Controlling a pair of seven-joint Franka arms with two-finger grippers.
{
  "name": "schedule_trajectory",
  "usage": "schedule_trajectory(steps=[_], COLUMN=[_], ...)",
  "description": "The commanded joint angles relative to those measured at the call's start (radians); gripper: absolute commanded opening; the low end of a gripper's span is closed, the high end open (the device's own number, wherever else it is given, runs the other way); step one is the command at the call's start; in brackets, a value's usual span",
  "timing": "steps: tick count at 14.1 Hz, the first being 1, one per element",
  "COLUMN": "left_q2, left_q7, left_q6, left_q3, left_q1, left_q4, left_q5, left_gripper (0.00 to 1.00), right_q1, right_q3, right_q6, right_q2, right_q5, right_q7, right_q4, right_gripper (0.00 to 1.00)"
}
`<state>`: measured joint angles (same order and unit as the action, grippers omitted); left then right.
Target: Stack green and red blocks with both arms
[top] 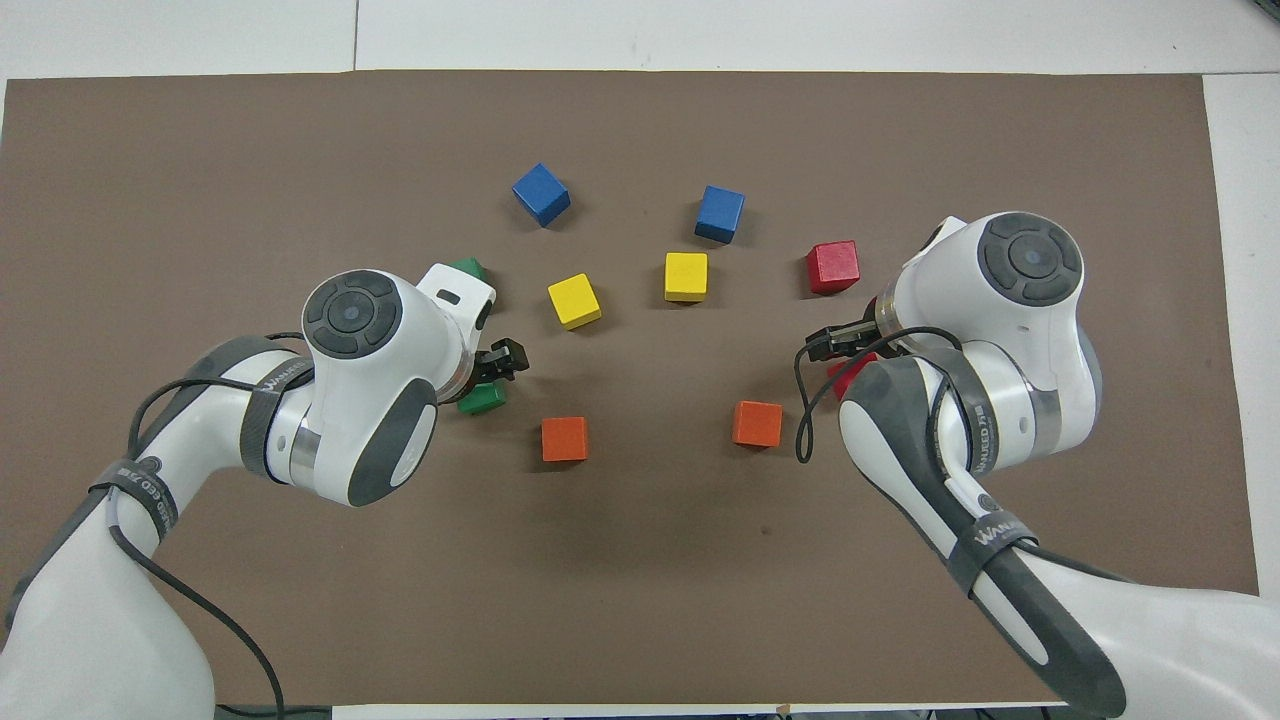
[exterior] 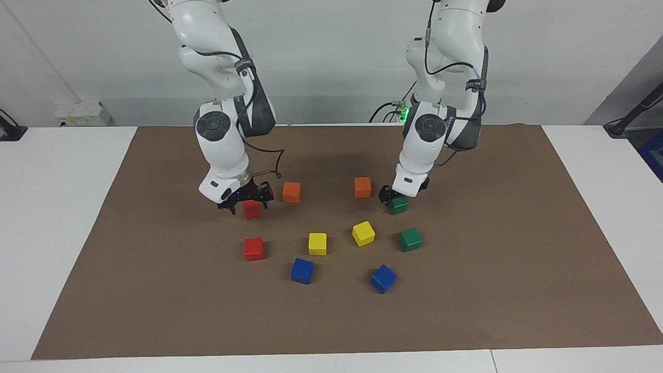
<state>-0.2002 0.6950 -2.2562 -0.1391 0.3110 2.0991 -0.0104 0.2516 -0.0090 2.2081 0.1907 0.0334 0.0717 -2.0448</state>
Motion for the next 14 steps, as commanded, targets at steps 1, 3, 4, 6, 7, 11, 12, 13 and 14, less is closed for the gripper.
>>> schedule_trajectory(steps=[1,3,4,6,7,11,12,13,14], left_q2=[-0.005,-0.010,-0.010,-0.010,-0.010,0.053,0.070,0.071,0.065], left_q7=[0.032,0.057,0.058,0.055,0.048,-0.146,-0.243,-0.324,-0.404], left_q6=[-0.040,-0.042,-0.042,-0.036,-0.026,0.113,0.148,0.165,0.161], left_q3=[0.012,0.012,0.012,0.013,0.015,0.019,0.019,0.018,0.018], left_q1=[0.022,0.023,0.031,0.031,0.030,-0.062,-0.113,-0.163,-0.211], left_q4=[0.025,0.025,0.024,0.021,0.010,-0.030,-0.049,-0.066,-0.077], left_q5=[0.020,0.020,0.020,0.020,0.023,0.070,0.069,0.069,0.067], left_gripper=[1.00,0.98,0.90,0.48,0.18,0.00,0.00,0.00,0.00], right_q1=[-0.003,-0.003,-0.003,0.003,0.006,0.006,0.006,0.006,0.006], right_q3=[0.003,0.003,0.003,0.003,0.003,0.003,0.003,0.003,0.003], right_q6=[0.032,0.047,0.070,0.111,0.126,0.177,0.185,0.185,0.185], right_q2=[-0.037,-0.053,-0.056,-0.054,-0.051,-0.027,-0.017,-0.014,-0.014], right_q5=[0.013,0.013,0.013,0.013,0.013,0.013,0.013,0.013,0.013], right_q7=[-0.012,-0.016,-0.016,-0.020,-0.023,-0.020,-0.021,-0.018,-0.018], right_q4=[-0.073,-0.109,-0.126,-0.158,-0.166,-0.170,-0.170,-0.170,-0.175], right_gripper=[1.00,1.00,1.00,1.00,1.00,1.00,1.00,1.00,1.00])
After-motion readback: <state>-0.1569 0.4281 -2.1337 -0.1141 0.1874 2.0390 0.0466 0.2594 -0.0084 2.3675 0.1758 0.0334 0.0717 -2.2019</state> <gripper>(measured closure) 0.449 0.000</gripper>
